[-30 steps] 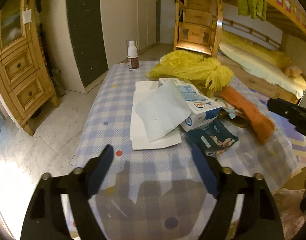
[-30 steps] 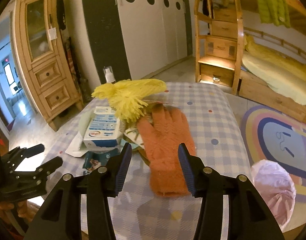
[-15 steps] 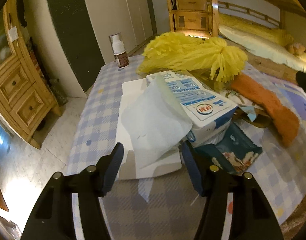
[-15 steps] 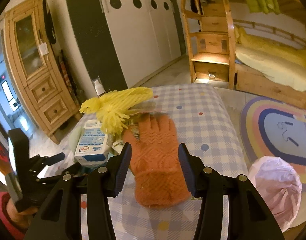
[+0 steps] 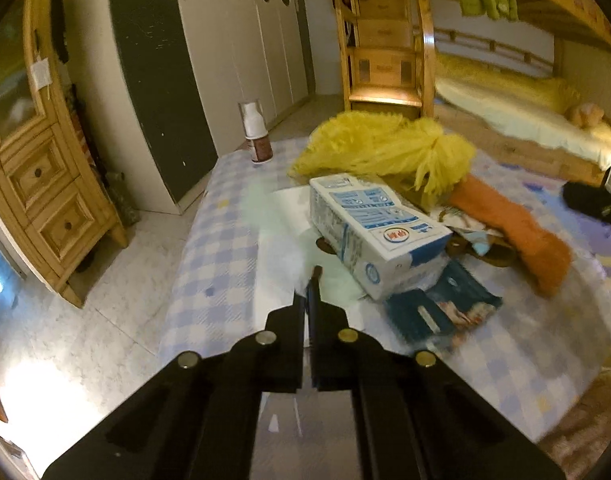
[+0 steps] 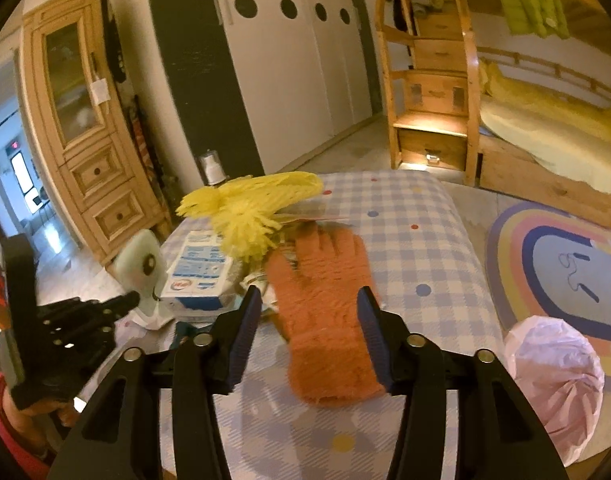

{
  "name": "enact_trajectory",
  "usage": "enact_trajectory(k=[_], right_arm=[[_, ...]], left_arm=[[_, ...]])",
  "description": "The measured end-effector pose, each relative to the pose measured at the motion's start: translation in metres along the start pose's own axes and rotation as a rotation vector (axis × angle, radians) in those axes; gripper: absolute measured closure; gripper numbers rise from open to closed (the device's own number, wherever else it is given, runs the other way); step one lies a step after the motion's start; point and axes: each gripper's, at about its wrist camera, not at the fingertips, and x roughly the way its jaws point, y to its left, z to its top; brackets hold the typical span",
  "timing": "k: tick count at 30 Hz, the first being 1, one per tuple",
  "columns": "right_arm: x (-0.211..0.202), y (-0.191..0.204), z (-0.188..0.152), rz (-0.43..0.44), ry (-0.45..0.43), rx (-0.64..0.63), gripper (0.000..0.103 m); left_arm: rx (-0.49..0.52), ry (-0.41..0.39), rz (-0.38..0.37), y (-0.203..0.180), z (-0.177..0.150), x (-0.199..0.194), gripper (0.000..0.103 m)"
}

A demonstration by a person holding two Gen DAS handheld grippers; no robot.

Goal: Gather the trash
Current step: 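Grasp the dark green snack wrapper with the right tool while the left tool holds the tissue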

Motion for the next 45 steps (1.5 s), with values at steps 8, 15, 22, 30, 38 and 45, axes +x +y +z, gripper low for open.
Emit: enact_trajectory(k=[8, 15, 22, 30, 38, 45], right_arm=[[0.014, 0.050, -0.016, 0.086, 0.081, -0.132, 0.042], [0.033, 0.070, -0.023, 0.083, 0.155, -0.165, 0.041], [0.041, 0.084, -0.026, 0.093, 0.184, -0.217, 0.064], [0.061, 0.077, -0.030, 0.051, 0.274, -0.165, 0.068], [0.056, 0.079, -0.031, 0.067, 0.255, -0.160, 0.065], [0.056, 0.073, -0.031, 0.076, 0.279, -0.158, 0.057]], left_arm=[[-0.009, -0.056, -0.054, -0.001, -0.018, -0.035, 0.103], [-0.078, -0.075, -0.108, 0.018, -0.019, -0.039, 0.103], [-0.120, -0.004, -0.121, 0.032, -0.023, -0.023, 0.103], [-0.172, -0.058, -0.135, 0.047, -0.025, -0.033, 0.103], [-0.182, 0.014, -0.176, 0.048, -0.029, -0.021, 0.103], [-0.197, -0.033, -0.172, 0.051, -0.027, -0.029, 0.103]])
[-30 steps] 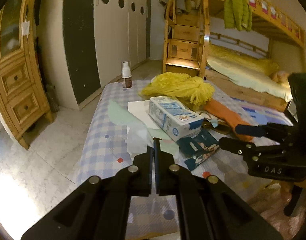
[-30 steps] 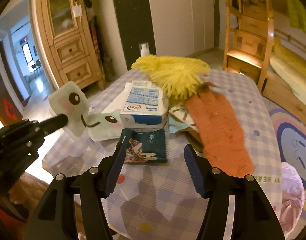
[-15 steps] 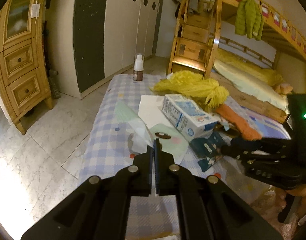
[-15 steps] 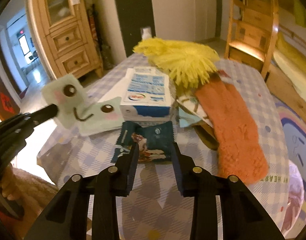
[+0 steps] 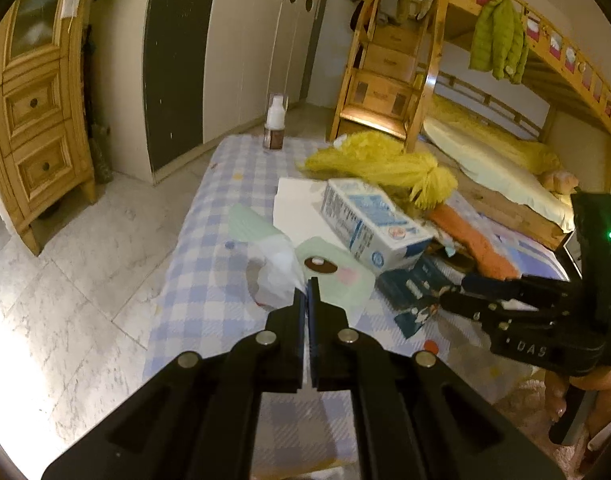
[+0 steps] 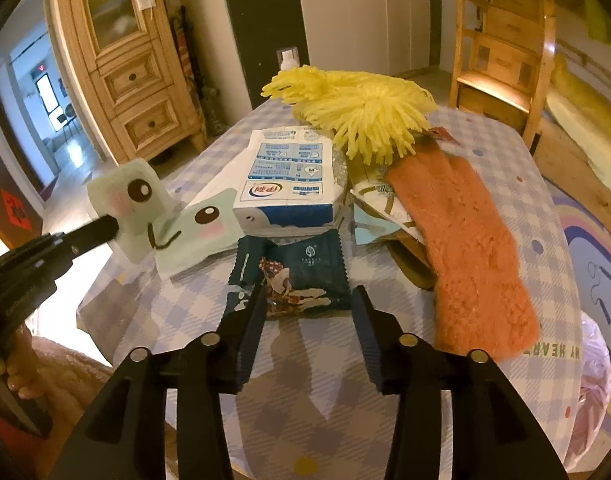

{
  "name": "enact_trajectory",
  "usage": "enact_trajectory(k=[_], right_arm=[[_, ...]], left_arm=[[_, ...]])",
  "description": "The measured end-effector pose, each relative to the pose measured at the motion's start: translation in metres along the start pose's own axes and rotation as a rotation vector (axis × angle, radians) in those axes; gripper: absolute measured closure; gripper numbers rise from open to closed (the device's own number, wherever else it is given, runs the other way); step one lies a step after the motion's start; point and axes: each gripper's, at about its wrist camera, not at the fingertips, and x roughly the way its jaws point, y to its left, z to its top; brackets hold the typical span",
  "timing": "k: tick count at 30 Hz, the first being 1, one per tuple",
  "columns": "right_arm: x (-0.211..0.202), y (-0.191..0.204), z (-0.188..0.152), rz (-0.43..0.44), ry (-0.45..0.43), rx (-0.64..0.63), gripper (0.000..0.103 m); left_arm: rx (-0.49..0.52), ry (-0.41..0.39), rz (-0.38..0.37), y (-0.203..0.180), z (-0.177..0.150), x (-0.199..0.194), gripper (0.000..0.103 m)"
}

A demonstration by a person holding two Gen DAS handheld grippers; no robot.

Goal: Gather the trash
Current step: 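Grasp the dark green snack wrapper with the right tool while the left tool holds the tissue, then carry the tissue and wrapper over the pink trash bag and open both tools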

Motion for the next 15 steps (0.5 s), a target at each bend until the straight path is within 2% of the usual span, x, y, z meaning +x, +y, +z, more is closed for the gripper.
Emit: enact_trajectory(k=[4, 6, 8, 9, 15], right_arm=[[0.008, -0.002, -0.002, 0.008, 0.047, 0.009, 0.058], [0.010, 0.001, -0.003, -0.014, 0.058, -0.014, 0.065], [0.010, 0.001, -0.003, 0.000, 0.063, -0.018, 0.093], [0.010, 0.001, -0.003, 0.008, 0.063, -0.018, 0.100], [-0.004, 0.001, -0.003, 0.045, -0.002, -0.022, 0.103]], left_arm=[[0.010, -0.032, -0.016, -0.007, 0.004, -0.003, 0.103], [0.021, -0.026, -0.015, -0.011, 0.004, -0.001, 0.103], [0.030, -0.020, -0.011, -0.014, 0.004, 0.000, 0.103], [0.033, -0.020, -0.009, -0.015, 0.004, 0.001, 0.103], [0.022, -0.010, 0.006, -0.011, 0.003, 0.001, 0.103]])
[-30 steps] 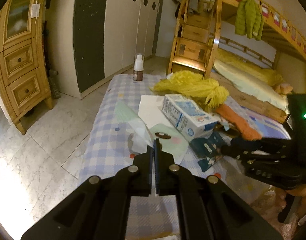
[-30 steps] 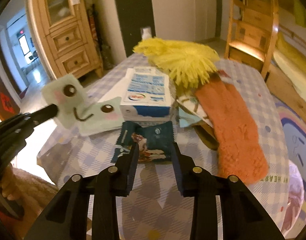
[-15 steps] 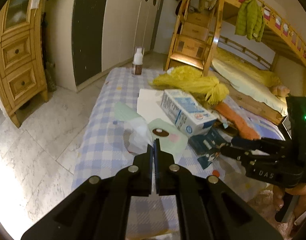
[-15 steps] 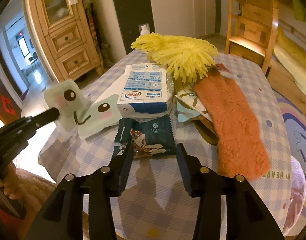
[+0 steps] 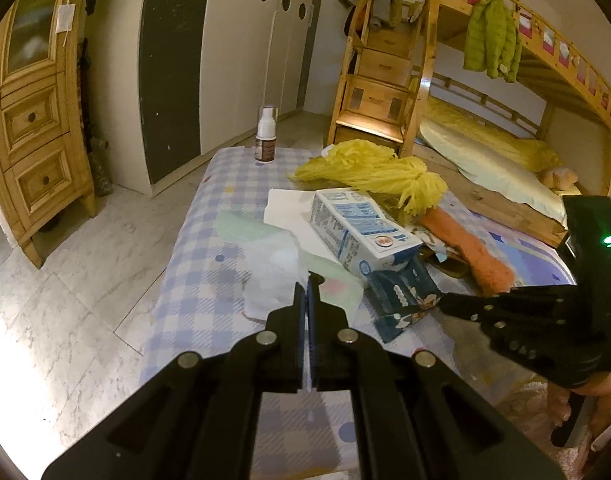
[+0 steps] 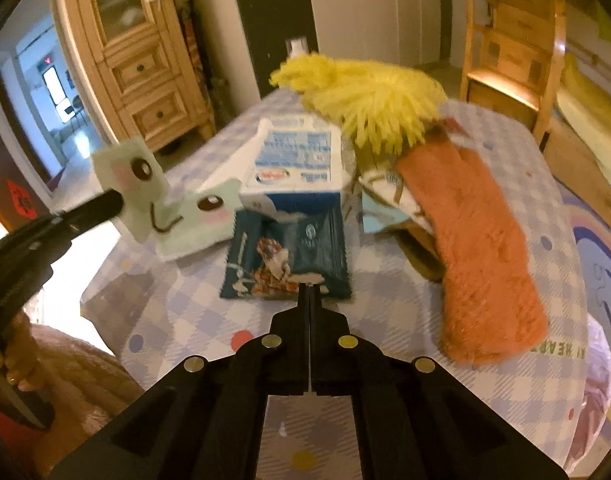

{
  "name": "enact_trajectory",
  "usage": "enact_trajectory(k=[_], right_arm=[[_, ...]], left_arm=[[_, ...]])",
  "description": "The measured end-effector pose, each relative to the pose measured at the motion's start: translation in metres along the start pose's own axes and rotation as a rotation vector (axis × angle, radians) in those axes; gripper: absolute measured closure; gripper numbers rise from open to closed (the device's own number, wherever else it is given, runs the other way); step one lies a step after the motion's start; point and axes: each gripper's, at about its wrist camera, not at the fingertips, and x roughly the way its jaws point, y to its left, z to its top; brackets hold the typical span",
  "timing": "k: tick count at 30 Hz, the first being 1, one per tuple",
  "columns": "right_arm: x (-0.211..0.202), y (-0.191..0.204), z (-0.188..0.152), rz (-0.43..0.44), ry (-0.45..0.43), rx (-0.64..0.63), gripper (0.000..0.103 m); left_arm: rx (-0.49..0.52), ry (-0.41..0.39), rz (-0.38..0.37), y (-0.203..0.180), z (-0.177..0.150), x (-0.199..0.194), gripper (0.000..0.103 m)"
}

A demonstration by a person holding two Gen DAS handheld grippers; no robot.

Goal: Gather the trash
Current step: 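Carry the tissue and wrapper over the pink trash bag and open both tools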

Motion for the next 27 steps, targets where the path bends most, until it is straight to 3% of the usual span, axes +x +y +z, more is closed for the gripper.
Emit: enact_trajectory(k=[3, 5, 13, 17, 19, 21, 22, 25, 26, 27], right_arm=[[-0.004, -0.001, 0.001, 0.000, -0.025, 0.014, 0.089], [-0.002, 0.000, 0.003, -0.012, -0.033, 0.015, 0.055], [0.022, 0.001, 0.018, -0.101, 0.008, 0.030, 0.053], [0.031, 0.004, 0.015, -0.121, 0.051, 0.003, 0.047], [0.031, 0.009, 0.012, -0.148, 0.054, -0.037, 0.049], [0.028, 0.012, 0.010, -0.136, 0.048, -0.051, 0.066], [0.026, 0.012, 0.008, -0.128, 0.047, -0.047, 0.083], [0.014, 0.008, 0.006, -0.088, 0.006, -0.025, 0.090], [0.008, 0.006, 0.005, -0.079, -0.017, -0.021, 0.099], [0.000, 0.004, 0.004, -0.068, -0.046, -0.010, 0.099]], left_arm=[[0.000, 0.004, 0.008, 0.000, -0.001, 0.000, 0.103], [0.006, 0.010, 0.012, -0.001, -0.003, 0.001, 0.103], [0.030, 0.027, 0.021, -0.006, -0.005, 0.005, 0.103], [0.026, 0.031, 0.022, -0.004, -0.005, 0.006, 0.103], [0.022, 0.035, 0.021, -0.003, -0.005, 0.006, 0.103], [0.024, 0.041, 0.022, -0.003, -0.006, 0.007, 0.103], [0.027, 0.043, 0.023, -0.004, -0.006, 0.007, 0.103], [0.033, 0.043, 0.033, -0.005, -0.008, 0.007, 0.103], [0.031, 0.042, 0.035, -0.004, -0.008, 0.006, 0.103], [0.029, 0.041, 0.037, -0.004, -0.008, 0.005, 0.103]])
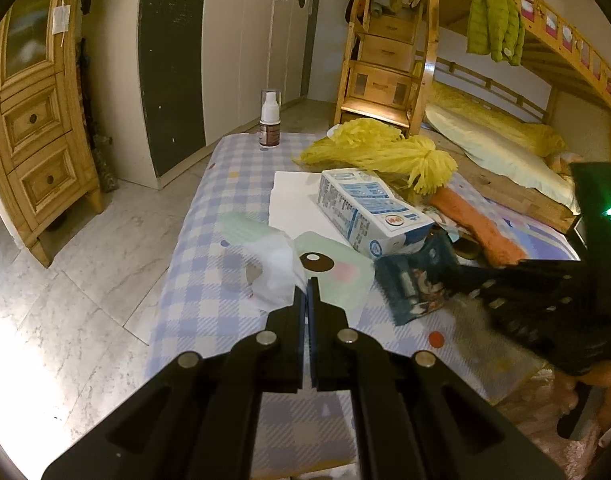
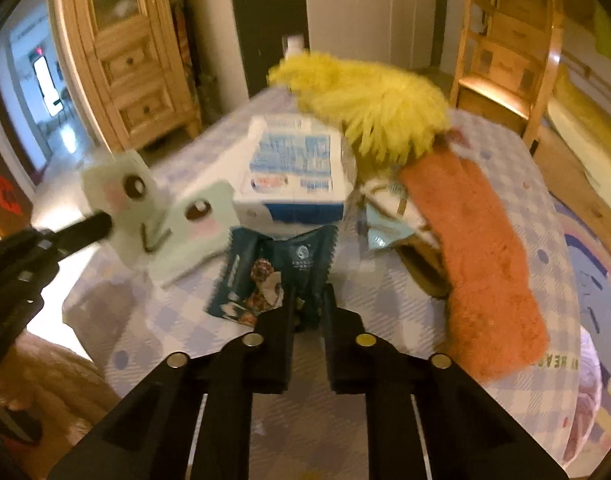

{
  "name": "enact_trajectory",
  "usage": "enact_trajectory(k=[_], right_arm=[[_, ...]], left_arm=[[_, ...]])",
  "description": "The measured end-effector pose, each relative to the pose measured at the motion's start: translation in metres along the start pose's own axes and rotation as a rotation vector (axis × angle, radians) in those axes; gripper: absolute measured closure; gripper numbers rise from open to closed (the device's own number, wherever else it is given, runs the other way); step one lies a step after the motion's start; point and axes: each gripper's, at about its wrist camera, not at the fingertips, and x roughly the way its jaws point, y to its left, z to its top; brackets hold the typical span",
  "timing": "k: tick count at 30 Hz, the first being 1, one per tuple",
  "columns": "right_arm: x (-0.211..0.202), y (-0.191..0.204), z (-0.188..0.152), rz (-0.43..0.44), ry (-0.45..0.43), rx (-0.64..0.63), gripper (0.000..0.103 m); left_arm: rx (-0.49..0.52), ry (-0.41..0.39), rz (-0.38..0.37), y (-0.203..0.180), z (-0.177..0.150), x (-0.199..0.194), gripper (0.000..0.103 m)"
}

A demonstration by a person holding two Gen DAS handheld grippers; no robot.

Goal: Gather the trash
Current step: 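Carry the tissue and wrapper over the pink trash bag and open both tools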

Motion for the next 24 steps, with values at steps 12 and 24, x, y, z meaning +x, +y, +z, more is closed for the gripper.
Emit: enact_trajectory(k=[12, 24], right_arm=[[-0.055, -0.034, -0.011, 0.028, -0.210, 0.082, 0.103], [-0.121, -0.081, -0.023, -0.055, -0.295, 0.233, 0.103]], left_arm=[[0.038, -0.137, 0.012, -0.017, 0.007, -0.039, 0.103], [0.176, -0.277, -0.208, -0.100, 0.037, -0.087, 0.103]])
